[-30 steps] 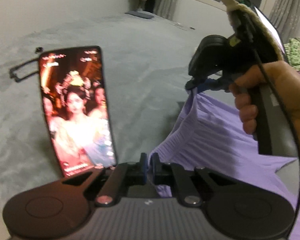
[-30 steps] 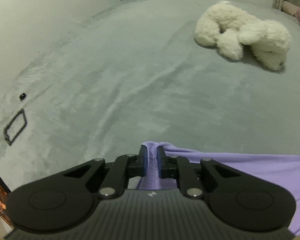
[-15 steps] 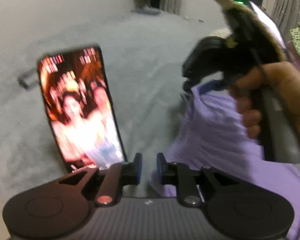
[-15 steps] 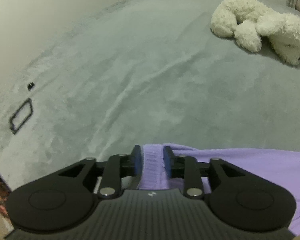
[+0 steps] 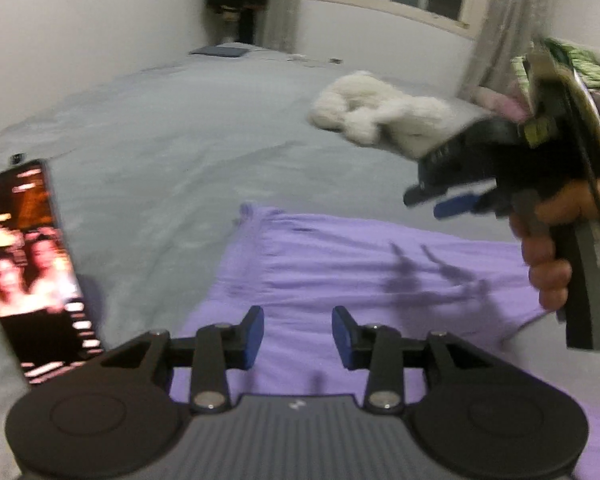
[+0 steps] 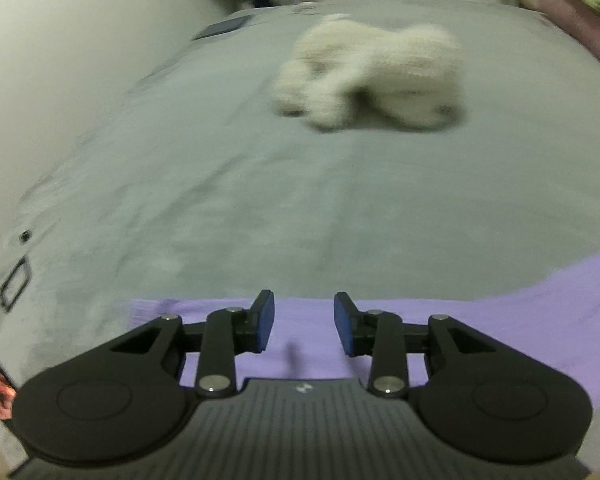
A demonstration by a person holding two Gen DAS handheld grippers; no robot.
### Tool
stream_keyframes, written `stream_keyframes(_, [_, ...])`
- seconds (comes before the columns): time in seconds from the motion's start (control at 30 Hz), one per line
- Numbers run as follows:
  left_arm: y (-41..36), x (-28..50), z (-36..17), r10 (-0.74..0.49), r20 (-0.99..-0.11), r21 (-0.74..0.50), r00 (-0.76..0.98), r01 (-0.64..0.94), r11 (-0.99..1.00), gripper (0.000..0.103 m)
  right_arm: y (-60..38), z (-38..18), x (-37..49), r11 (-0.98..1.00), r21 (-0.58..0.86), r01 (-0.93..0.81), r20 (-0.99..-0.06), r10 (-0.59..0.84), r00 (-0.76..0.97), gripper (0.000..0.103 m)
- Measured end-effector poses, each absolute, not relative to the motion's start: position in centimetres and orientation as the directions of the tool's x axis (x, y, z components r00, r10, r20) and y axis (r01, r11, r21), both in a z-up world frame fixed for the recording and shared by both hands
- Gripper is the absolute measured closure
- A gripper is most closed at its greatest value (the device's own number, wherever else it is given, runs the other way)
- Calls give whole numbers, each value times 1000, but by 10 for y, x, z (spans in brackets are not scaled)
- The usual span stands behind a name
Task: Fold clothes
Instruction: 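Hold the shirt with the left gripper while the right gripper stretches it flat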
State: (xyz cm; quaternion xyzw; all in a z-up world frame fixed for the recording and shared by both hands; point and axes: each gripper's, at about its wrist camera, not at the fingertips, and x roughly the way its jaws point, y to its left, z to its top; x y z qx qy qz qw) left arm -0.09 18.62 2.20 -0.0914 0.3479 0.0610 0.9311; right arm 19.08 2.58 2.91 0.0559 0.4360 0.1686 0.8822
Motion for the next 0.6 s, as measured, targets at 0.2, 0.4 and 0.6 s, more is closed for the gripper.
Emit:
stream_keyframes(0.2, [144, 17, 13, -122, -605, -228, 787, -25, 973, 65, -58, 12, 190, 963, 249, -107, -756, 262, 599, 66])
stream_keyframes(0.4, [105, 39, 5, -216, -591, -279, 778, 54, 959, 65, -128, 4, 191, 968, 251, -6, -740, 196, 644, 66])
stream_keyframes(0.6, [76, 49, -4, -250, -608, -266, 753, 104, 958, 65, -181, -7, 195, 973, 222, 61, -724, 123, 679, 66])
